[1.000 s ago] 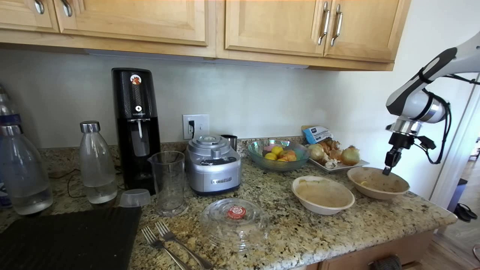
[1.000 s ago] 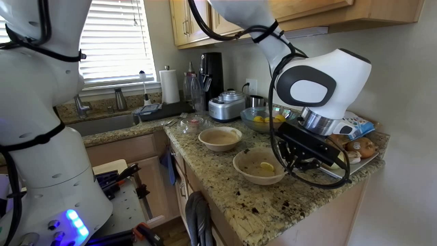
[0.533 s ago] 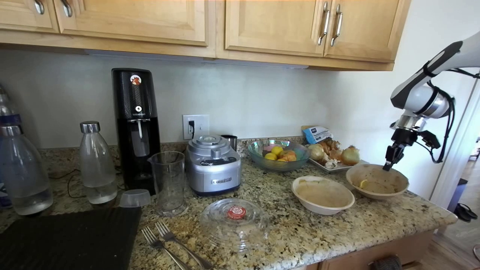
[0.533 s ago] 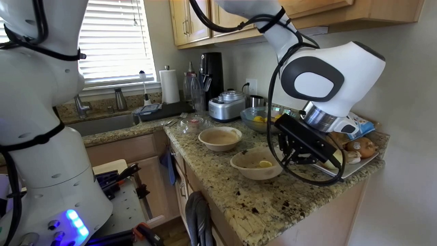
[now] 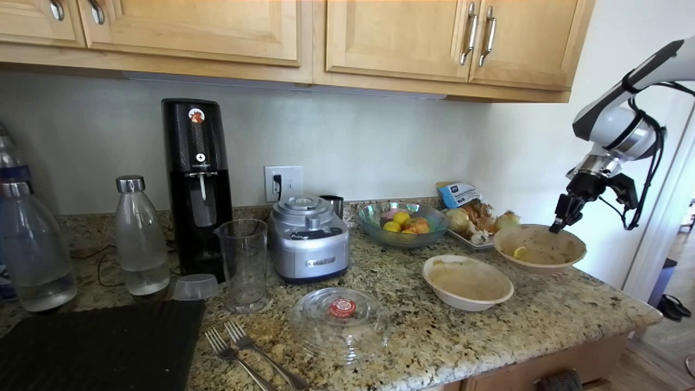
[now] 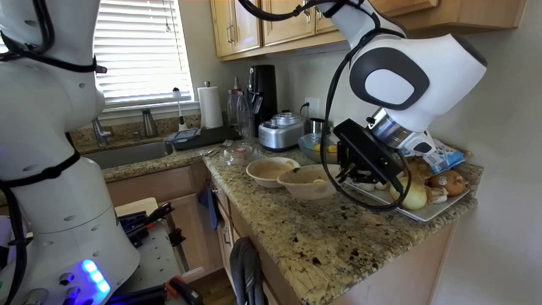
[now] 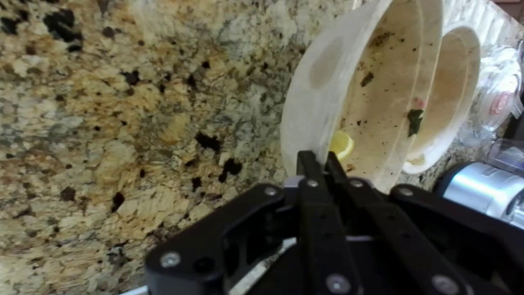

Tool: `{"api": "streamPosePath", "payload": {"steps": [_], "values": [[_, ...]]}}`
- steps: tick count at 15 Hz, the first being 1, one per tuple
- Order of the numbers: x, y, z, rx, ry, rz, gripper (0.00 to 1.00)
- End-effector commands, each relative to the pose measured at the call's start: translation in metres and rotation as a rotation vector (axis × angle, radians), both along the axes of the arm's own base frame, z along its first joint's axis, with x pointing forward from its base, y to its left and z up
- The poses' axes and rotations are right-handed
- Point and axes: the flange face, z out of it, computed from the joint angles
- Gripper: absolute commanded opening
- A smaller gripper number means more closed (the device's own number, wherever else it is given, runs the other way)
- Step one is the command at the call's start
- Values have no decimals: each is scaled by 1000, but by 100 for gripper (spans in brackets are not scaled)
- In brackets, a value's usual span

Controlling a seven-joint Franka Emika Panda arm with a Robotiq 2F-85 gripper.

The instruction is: Put the bowl on the right on top of the bowl on the left, unstack the two bowls

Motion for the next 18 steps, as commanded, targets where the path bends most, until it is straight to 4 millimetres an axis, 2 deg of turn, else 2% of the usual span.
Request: {"api": "streamPosePath", "payload": {"steps": [1,5,9,18], "values": [[-13,1,26,96,-10,-26,7],[-18,16,34,165,-5,-23,6],[-20,43,33,187,-3,4,6],[-20,138,11,109,21,117,5]]}}
